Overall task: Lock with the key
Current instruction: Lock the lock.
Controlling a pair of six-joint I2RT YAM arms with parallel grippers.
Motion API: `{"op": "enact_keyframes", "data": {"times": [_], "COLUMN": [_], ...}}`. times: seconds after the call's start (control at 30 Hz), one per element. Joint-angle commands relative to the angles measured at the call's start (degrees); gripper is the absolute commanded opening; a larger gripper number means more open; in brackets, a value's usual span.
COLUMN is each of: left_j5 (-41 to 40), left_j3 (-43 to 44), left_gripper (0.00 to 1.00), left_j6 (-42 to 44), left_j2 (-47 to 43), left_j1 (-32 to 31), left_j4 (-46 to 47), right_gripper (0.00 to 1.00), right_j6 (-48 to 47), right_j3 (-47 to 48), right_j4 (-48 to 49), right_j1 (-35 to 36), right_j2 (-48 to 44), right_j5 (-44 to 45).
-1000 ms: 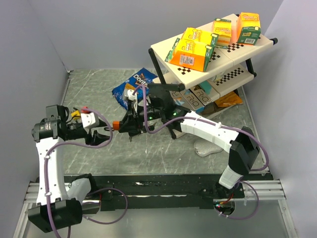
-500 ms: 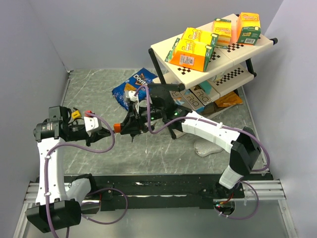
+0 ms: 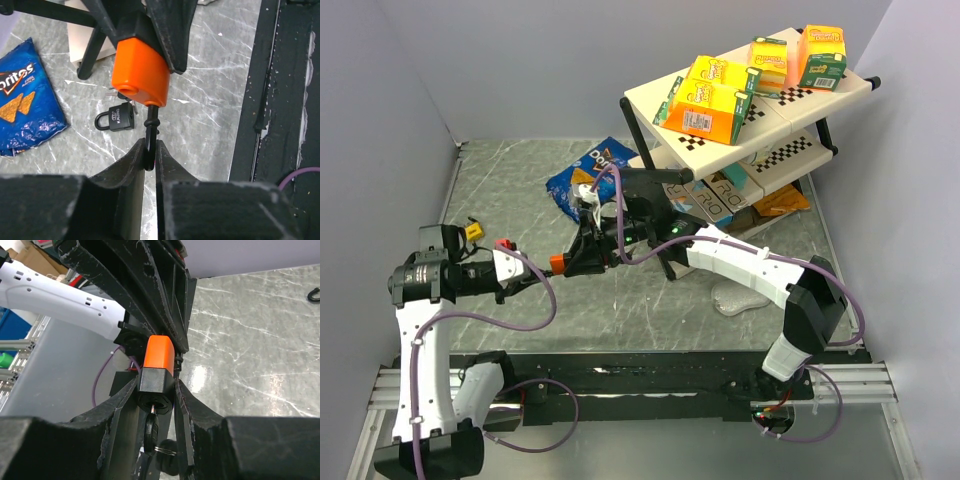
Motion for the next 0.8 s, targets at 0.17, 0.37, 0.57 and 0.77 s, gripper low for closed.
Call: {"op": "enact_keyframes", "data": {"times": [0.17, 0.37, 0.57, 0.77], "left_j5": [0.56, -0.76, -1.73, -1.03], "left_j3": [-0.04, -1.01, -1.19, -0.75], "left_gripper": [0.04, 0.01, 0.01, 0.01], "left_j6": [-2.31, 0.66, 5.25, 6.48], "left_j2": [0.78, -0.37, 0.16, 1.21], "left_j1": [-1.30, -1.30, -1.47, -1.47], "left_j4": [2.68, 1.03, -1.97, -2.59], "right_gripper": [0.00, 0.69, 0.79, 0.78], "right_j6": [1.13, 4.03, 2.98, 2.37], "right_j3": [0.77, 4.47, 3.06, 4.38], "right_j4": [2.14, -4.45, -6.21, -7.62], "right_j1": [-0.25, -1.65, -2.62, -2.62], "right_j2": [-2.46, -0.09, -1.67, -0.35], "right_j5": [-2.41, -2.68, -1.62, 0.67]}}
